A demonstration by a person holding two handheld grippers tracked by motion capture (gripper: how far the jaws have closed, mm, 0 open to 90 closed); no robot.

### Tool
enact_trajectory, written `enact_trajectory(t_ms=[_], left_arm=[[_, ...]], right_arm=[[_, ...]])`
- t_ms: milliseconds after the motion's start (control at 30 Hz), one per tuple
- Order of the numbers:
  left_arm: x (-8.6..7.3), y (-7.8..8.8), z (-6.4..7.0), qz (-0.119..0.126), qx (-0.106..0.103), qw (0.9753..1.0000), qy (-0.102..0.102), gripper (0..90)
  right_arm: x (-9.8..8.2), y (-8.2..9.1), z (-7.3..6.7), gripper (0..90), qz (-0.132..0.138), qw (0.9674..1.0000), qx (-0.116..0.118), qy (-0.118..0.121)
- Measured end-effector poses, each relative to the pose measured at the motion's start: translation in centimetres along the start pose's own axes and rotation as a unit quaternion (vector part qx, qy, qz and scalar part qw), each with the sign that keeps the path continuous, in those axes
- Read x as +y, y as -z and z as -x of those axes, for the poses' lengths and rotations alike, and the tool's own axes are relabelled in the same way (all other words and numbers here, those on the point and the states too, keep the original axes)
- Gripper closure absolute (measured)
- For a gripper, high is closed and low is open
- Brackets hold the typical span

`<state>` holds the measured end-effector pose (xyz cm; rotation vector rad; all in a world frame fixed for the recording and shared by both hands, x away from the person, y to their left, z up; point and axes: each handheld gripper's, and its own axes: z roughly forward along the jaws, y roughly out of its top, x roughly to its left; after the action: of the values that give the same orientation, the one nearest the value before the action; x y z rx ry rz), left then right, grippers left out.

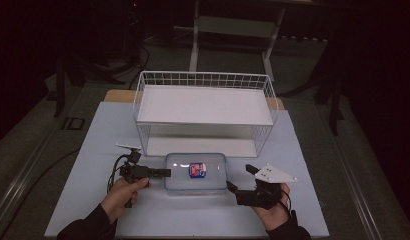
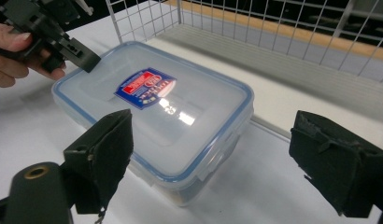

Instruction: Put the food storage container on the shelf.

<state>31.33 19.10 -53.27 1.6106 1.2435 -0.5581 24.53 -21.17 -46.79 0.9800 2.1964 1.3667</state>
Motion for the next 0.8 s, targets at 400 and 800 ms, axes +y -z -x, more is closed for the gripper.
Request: enact_trajectory(t_ms=[400, 800], left_arm=[[-1.0, 0.8, 1.1, -0.002, -0.008, 0.9975, -0.071, 56.4], [-1.6, 1.1, 1.5, -0.007, -0.012, 0.9951, -0.098, 58.3]], right_arm=[[-0.7, -2.4, 1.9, 18.1, -0.049, 0.9935, 0.058, -0.085], [-1.4, -4.1, 3.4, 29.6, -0.082, 0.9737, 0.127, -0.170]])
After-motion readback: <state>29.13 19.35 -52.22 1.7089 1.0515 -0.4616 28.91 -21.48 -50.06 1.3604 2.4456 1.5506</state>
